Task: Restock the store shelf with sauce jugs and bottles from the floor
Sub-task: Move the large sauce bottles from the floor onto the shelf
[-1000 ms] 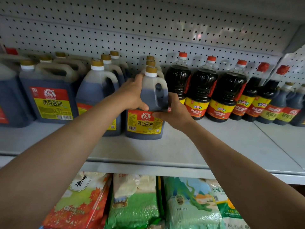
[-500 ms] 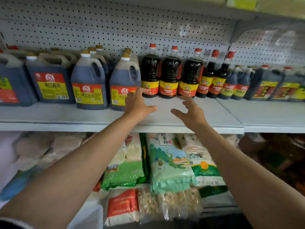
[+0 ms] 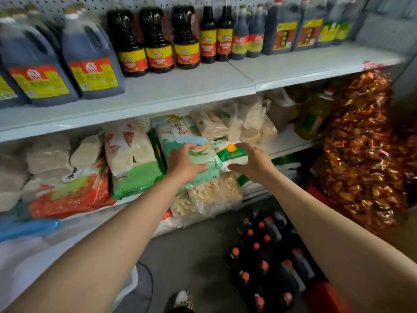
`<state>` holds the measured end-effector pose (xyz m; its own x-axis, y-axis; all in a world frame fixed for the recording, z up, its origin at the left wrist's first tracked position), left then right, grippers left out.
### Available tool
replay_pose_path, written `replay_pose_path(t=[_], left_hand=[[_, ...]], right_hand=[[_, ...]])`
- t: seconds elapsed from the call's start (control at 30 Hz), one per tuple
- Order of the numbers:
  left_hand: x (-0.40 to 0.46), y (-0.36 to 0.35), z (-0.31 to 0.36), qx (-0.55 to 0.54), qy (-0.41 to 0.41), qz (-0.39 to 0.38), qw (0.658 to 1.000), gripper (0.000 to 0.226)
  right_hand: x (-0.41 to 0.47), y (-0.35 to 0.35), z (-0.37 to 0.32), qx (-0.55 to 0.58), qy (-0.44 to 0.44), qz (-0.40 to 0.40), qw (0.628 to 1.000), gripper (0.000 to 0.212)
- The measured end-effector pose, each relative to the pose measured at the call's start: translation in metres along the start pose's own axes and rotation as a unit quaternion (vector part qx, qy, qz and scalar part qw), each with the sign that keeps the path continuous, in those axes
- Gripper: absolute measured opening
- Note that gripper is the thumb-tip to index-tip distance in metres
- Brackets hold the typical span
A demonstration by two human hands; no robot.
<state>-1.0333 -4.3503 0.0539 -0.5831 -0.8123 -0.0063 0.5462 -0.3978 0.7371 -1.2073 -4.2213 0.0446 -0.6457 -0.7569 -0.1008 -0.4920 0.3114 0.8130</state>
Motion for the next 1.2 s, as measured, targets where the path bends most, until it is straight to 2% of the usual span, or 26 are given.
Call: replay_pose_path(t=[0.23,0.4,0.6,0.77,0.93,1.07,1.2], left_hand=[[-0.026,-0.077,-0.017,0.017,0.010,-0.111,0.994,0.072],[-0.037,-0.143,-0.066,0.005,0.007,-0.179,0.984,0.068],[-0.078,-0.227,-0.145,-0.016,0.042,-0.290,0.956,0.058],[-0.114,-0.281,-0.198,0.003,0.053,-0.351,0.935,0.056],[-0.144,-0.327,-0.226,-0.005,0.076,-0.383,0.921,0.053],[-0.174,-0.371,-0.241,-0.024,0.075,-0.400,0.913,0.051],[-0.211,-0.428,-0.250,-0.044,0.075,-0.427,0.900,0.052]], right_hand=[[-0.054,-0.029,0.090,0.017,-0.128,-0.008,0.992,0.071],[-0.088,-0.081,0.146,0.049,-0.217,-0.012,0.975,0.065],[-0.141,-0.184,0.213,0.119,-0.341,-0.043,0.931,0.057],[-0.187,-0.246,0.263,0.171,-0.427,-0.058,0.886,0.054],[-0.232,-0.292,0.320,0.193,-0.479,-0.042,0.856,0.058],[-0.265,-0.323,0.364,0.206,-0.507,-0.060,0.835,0.054],[-0.292,-0.353,0.409,0.200,-0.515,-0.041,0.833,0.053]])
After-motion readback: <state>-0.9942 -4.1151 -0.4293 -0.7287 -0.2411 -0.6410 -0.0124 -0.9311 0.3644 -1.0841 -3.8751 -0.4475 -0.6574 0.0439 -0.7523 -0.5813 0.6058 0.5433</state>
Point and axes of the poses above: each hand's wrist, its own x-axis towards the middle knuckle, its own y-axis out of the back of the hand, z = x × y, the point moved 1 cm from there along x, towards the middle knuckle, and after that the axes turned 6 degrees about -y, right-handed, at the moved point
